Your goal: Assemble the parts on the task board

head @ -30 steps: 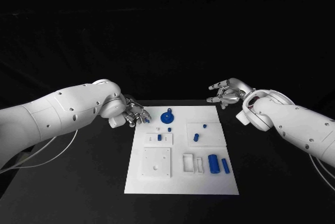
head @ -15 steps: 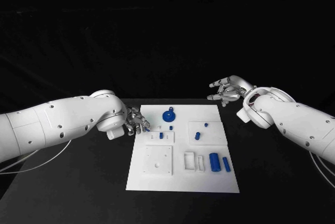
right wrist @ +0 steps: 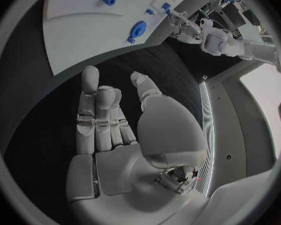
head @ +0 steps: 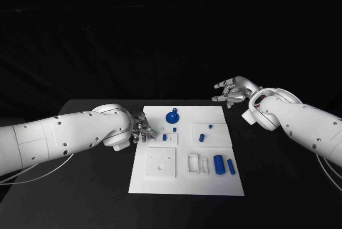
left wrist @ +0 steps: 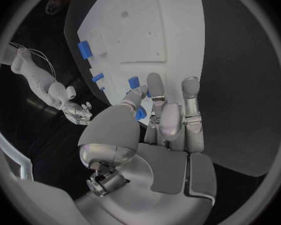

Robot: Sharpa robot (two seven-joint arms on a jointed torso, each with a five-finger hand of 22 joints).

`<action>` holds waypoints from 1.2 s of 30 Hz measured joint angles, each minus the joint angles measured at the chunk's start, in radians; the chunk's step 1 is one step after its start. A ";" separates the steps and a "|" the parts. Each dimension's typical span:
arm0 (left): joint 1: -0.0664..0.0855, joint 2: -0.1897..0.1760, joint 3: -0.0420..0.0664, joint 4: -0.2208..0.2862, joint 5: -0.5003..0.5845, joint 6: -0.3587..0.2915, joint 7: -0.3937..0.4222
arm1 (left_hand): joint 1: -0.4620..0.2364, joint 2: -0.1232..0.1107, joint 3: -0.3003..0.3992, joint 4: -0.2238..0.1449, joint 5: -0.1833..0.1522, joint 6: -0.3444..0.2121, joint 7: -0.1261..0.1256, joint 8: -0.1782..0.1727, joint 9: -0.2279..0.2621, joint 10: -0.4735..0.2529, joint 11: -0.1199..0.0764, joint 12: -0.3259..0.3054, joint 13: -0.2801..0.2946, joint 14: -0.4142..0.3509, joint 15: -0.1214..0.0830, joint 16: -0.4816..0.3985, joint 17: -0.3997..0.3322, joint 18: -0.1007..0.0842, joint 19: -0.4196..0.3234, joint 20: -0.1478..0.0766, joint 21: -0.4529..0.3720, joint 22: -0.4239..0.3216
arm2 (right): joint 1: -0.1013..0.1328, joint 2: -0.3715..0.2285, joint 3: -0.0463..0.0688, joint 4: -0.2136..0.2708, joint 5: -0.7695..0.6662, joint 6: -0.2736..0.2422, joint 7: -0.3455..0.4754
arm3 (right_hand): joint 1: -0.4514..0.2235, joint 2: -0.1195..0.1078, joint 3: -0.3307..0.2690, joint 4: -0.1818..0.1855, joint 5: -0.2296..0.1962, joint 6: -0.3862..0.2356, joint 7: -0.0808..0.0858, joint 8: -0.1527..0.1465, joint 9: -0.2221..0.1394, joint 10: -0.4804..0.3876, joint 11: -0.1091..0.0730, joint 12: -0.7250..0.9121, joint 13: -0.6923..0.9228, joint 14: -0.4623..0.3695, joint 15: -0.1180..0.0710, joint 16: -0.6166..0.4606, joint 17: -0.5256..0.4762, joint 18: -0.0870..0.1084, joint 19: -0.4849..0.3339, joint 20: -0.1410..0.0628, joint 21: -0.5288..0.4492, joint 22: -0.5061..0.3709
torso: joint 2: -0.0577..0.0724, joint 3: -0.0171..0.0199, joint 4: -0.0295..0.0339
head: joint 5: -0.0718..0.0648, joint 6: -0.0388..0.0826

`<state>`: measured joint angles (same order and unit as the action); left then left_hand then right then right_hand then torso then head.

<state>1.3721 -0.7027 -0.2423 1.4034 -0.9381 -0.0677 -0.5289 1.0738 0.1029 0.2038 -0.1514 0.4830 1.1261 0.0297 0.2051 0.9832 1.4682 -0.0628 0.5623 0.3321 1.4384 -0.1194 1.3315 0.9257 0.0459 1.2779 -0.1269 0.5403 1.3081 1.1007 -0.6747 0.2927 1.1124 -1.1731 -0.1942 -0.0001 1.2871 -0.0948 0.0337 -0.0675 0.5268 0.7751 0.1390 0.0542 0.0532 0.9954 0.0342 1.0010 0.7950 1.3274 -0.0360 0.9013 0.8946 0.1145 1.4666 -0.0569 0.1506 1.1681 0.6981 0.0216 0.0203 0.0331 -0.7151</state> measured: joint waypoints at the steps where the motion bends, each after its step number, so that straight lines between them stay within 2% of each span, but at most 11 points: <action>1: -0.001 0.000 0.000 0.000 -0.003 -0.003 0.002 | 0.000 0.000 0.000 0.000 0.000 0.000 0.000 0.000 0.000 0.000 0.000 0.001 -0.001 0.000 0.000 0.000 0.000 0.000 0.000 0.000 0.000 0.000 | 0.000 0.000 0.000 0.000 0.000 0.000 0.000 | 0.000 0.000 0.000 0.000 0.000 0.000 0.000 0.000 0.000 0.000 0.000 0.000 0.000 0.000 0.000 0.000 0.000 0.000 0.000 0.000 0.000 0.000 | 0.000 0.0005 0.0000 | 0.000 0.000; 13: -0.006 0.005 0.000 0.002 -0.022 -0.016 0.011 | 0.001 0.001 0.000 0.000 -0.003 0.000 0.000 -0.003 -0.003 0.000 0.000 0.008 -0.006 0.000 0.000 0.000 0.001 0.000 0.004 0.004 0.000 0.000 | 0.000 0.000 0.000 -0.001 0.000 0.001 0.000 | 0.000 0.000 0.000 0.000 0.000 0.000 0.000 0.000 0.000 0.000 0.000 0.000 0.000 0.000 0.000 0.000 0.000 0.000 0.000 0.000 0.000 0.000 | 0.000 0.0028 -0.0009 | -0.001 -0.005; 36: -0.009 0.005 0.000 0.005 -0.025 0.007 0.010 | 0.003 0.002 -0.001 -0.001 0.000 0.000 0.000 -0.009 -0.002 0.000 0.000 0.008 -0.009 0.000 0.000 0.000 0.002 0.000 0.003 0.004 0.000 0.000 | -0.001 0.001 0.000 -0.001 0.000 0.002 0.000 | 0.000 0.000 0.004 -0.004 0.000 0.000 0.000 0.000 0.000 0.000 0.000 0.000 0.000 0.000 0.000 0.000 0.000 0.000 0.000 0.000 0.000 0.000 | 0.000 0.0022 0.0005 | -0.004 -0.009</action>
<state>1.3634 -0.6977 -0.2421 1.4089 -0.9632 -0.0611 -0.5185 1.0764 0.1053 0.2025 -0.1527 0.4831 1.1261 0.0296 0.1964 0.9810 1.4682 -0.0628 0.5701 0.3234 1.4382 -0.1192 1.3315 0.9276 0.0458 1.2814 -0.1233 0.5402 1.3076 1.0999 -0.6742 0.2927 1.1109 -1.1732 -0.1924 -0.0005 1.2871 -0.0948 0.0379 -0.0717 0.5268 0.7751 0.1390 0.0542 0.0532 0.9954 0.0342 1.0010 0.7950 1.3274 -0.0360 0.9013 0.8947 0.1145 1.4666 -0.0569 0.1506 1.1681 0.6978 0.0238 0.0208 0.0293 -0.7238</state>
